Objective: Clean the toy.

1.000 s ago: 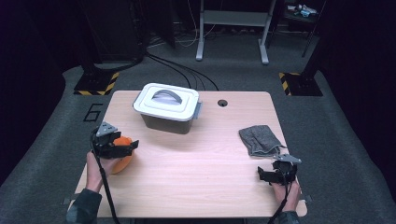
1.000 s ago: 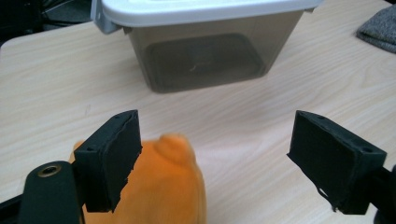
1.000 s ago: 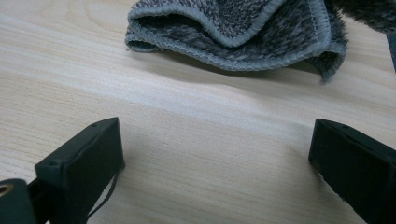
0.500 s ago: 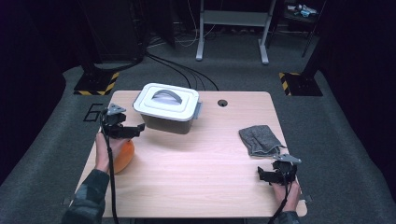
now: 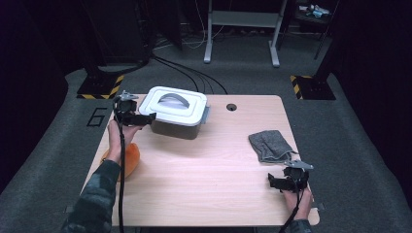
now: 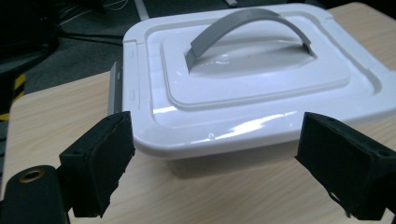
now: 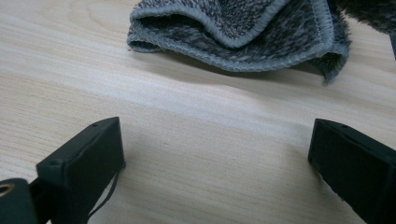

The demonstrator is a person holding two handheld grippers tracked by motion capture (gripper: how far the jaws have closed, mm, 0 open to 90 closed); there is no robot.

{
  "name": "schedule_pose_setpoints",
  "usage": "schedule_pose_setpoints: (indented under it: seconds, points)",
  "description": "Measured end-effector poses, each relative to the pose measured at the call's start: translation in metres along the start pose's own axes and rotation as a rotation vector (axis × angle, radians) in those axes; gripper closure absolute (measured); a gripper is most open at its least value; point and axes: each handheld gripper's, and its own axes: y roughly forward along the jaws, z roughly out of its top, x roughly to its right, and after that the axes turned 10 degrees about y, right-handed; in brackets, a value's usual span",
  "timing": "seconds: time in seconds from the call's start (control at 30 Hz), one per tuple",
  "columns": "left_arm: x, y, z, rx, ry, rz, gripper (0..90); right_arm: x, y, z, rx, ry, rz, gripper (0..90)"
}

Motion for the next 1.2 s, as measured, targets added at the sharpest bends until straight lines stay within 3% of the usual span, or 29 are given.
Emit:
schedule_pose_setpoints:
  seconds: [0.17,0.23,0.27,0.47,0.8,0.97,1.2]
  points:
    - [-0.007,0.013,0.007,-0.027,0.012,0.027,10.7,0.000,0.000,0.000,-0.003,-0.010,-0.002,2.8]
    - [-0.012,0.020,0.007,-0.029,-0.008,0.027,10.8,0.000,0.000,0.000,0.002,-0.006,-0.006,2.9]
    - [-0.014,0.023,0.007,-0.041,0.007,0.046,11.1,-0.001,0.000,0.000,0.005,0.001,-0.004,2.9]
    - [-0.026,0.039,0.010,-0.091,-0.017,0.069,14.0,-0.001,-0.001,0.000,0.001,-0.011,-0.003,3.1]
    - [-0.028,0.055,0.007,-0.147,0.003,0.075,14.7,-0.001,-0.001,0.000,0.001,-0.013,-0.002,3.3]
    - [-0.029,0.061,0.011,-0.173,-0.008,0.041,14.2,-0.001,-0.001,0.000,0.000,-0.014,0.000,3.4]
    - [-0.030,0.065,0.010,-0.164,-0.022,-0.001,13.2,-0.001,-0.001,0.000,0.000,-0.014,0.001,3.5]
